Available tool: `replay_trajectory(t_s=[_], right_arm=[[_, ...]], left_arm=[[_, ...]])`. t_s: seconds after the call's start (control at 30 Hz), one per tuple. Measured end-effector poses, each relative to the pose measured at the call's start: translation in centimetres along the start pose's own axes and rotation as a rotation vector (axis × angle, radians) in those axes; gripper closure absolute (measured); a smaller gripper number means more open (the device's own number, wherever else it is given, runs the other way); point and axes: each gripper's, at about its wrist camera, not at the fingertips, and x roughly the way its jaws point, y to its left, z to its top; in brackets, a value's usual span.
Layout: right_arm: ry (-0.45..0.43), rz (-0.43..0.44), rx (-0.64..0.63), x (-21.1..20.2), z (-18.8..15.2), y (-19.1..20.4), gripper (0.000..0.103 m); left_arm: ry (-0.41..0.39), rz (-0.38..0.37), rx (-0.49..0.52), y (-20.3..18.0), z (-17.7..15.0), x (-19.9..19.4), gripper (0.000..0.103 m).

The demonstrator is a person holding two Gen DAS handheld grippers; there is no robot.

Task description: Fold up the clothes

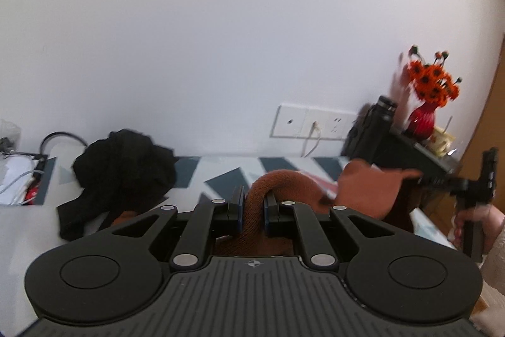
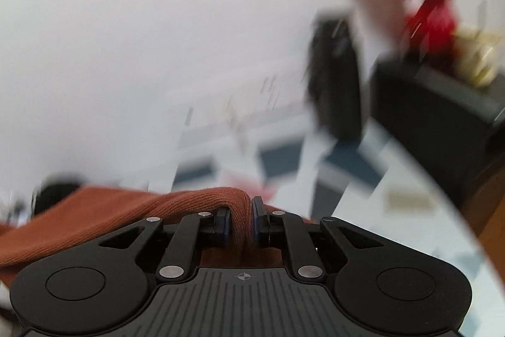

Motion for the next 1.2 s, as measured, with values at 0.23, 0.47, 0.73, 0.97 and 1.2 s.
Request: replay_trajectory(t_s=[0.23,0.47,0.73,0.97,1.2], right_arm=[[-0.141,-0.143,0.042,-0.4,2.8,-3.0,0.091],[0.045,-0.242,0.020,6.5,-1.3,-4.3,0.084],[0.135,-0.109,-0.073,5.3,-4.2,-1.1,0.049],[0.287,0.126,-0.238,2.0,-7.8,4.0,0.031],[0.397,0.156,-0.398,0.1,-12.0,8.8,0.014]], left_arm=[[-0.033,-0.003,0.090,-2.4,3.0,7.2,0.091],[0.069,0.153,0.218,-3.4,4.6,22.4,0.081],[0.143,0.104,0.267,-1.1,4.8,20.9,0.027],[0.176,0.092,0.260,5.0,0.4,12.1,0.016],[0.291,0.169,0.229,8.8,-6.3,10.3,0.016]])
